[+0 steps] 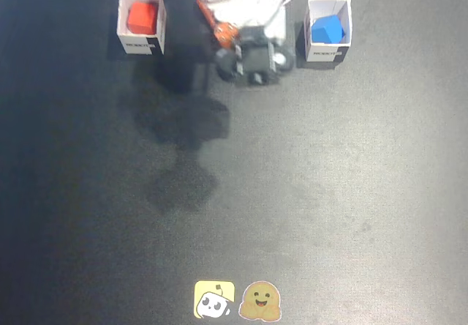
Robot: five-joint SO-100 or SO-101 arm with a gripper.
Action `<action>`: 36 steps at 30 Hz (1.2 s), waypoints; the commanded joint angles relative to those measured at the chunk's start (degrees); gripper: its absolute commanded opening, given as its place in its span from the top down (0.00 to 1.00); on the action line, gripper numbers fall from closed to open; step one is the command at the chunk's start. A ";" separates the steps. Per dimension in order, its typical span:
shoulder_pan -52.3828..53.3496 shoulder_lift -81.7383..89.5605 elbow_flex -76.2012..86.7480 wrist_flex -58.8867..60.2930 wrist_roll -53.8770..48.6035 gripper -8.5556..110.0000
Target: Put the red cube in the right box and the blue cube in the left box.
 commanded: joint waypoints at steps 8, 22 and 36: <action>4.83 16.08 10.90 -6.33 -3.34 0.93; 9.23 20.13 25.66 -14.33 -3.43 0.93; 10.55 20.04 29.62 -13.71 -11.95 0.93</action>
